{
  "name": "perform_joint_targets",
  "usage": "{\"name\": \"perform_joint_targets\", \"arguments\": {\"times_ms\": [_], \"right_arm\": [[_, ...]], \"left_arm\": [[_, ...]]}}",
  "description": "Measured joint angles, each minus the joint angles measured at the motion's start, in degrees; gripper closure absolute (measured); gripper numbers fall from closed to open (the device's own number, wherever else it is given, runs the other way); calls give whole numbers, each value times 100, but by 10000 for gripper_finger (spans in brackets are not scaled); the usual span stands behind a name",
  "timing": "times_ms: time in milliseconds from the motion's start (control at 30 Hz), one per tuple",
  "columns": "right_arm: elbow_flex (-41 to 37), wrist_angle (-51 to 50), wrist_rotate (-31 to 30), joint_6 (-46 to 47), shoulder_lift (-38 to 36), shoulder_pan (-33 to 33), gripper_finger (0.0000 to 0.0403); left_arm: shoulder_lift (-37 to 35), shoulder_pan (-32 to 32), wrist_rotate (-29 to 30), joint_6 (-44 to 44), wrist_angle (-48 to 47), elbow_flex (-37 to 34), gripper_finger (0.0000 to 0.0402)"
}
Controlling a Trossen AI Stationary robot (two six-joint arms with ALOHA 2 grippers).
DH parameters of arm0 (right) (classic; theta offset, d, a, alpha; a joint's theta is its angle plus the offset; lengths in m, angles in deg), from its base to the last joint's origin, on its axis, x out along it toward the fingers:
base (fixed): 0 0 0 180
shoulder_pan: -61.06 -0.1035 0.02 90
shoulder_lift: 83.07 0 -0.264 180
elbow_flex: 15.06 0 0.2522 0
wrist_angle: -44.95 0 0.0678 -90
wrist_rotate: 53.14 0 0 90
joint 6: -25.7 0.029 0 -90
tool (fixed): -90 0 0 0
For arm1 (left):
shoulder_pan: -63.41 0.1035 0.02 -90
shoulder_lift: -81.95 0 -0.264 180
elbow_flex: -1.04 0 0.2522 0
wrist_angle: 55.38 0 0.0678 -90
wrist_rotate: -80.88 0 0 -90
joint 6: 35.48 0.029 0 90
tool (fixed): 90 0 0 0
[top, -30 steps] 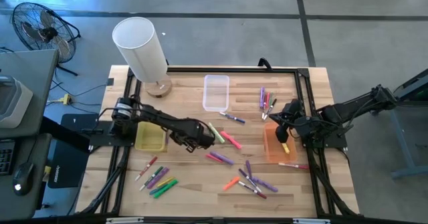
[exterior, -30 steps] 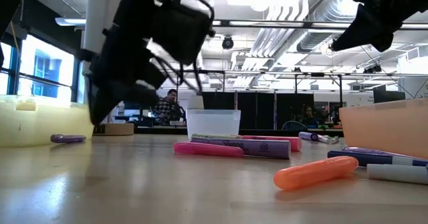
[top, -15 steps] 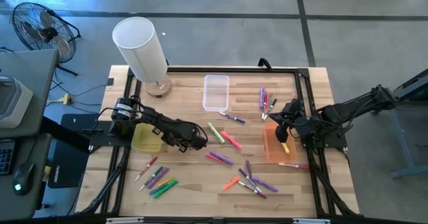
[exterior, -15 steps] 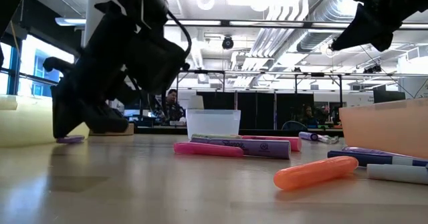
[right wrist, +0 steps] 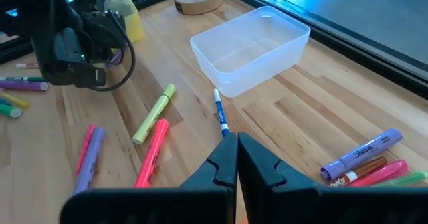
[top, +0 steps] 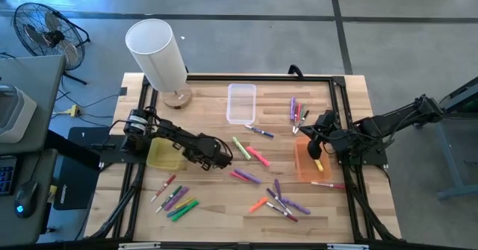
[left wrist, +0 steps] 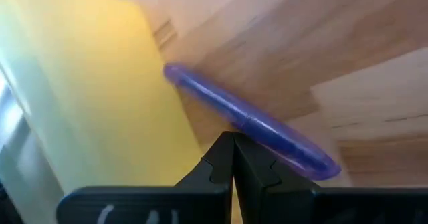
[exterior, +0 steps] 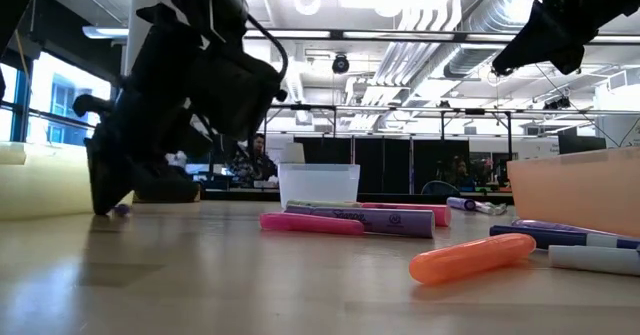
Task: Pick & Place Markers
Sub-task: Put the purple pen into the yellow bin
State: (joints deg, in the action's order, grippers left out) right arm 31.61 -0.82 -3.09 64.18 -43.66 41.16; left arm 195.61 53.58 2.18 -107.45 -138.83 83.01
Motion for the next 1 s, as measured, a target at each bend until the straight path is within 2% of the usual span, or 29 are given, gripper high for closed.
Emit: {"name": "perform_joint_targets", "arguments": {"times_ms": [133, 233, 567, 733, 1000], "right_arm": [[0, 0, 0, 0, 1, -1, 401], [0, 0, 0, 0, 0, -1, 402], [0, -2, 2, 0, -2, -2, 401], [0, -4, 3, 0, -1, 0, 402], [0, -4, 8, 0, 0, -2, 402]], "left_arm": [[5, 2, 469, 334, 171, 167, 401], [9, 4, 720, 900, 394, 306, 401], [17, 5, 982, 2733, 577, 1166, 400], [15, 48, 1005, 2910, 547, 1426, 377], [12, 48, 1023, 2348, -27, 1405, 290]]}}
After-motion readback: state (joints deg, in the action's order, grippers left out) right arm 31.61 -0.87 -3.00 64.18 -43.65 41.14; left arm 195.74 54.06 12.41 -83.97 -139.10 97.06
